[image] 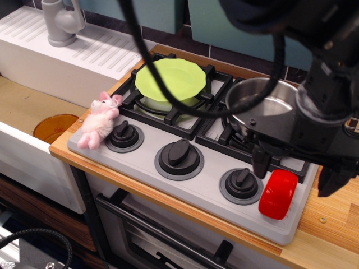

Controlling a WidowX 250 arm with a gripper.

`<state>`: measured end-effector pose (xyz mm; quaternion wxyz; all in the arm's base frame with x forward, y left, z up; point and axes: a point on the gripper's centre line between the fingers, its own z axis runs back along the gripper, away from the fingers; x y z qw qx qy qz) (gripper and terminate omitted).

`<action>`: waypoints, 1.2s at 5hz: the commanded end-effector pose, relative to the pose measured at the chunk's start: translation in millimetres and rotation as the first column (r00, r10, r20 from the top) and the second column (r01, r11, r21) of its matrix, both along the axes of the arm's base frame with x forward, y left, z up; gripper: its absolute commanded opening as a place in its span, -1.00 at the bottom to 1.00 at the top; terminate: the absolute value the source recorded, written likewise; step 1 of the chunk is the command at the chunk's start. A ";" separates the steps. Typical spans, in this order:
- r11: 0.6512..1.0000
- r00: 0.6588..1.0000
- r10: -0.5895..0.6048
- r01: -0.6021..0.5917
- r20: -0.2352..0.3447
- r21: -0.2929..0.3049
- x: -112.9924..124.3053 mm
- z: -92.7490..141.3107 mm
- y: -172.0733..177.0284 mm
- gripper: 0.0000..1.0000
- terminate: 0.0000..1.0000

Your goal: End effector reaching salmon

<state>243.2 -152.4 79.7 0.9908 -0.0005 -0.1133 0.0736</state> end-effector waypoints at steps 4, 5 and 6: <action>0.996 0.991 -0.032 0.042 0.126 -0.075 26.0 -49.4 3.2 1.00 -1.00; 0.997 0.990 -0.033 0.043 0.139 -0.069 27.5 -57.4 2.7 1.00 -1.00; 0.997 0.990 -0.033 0.043 0.139 -0.069 27.5 -57.4 2.7 1.00 1.00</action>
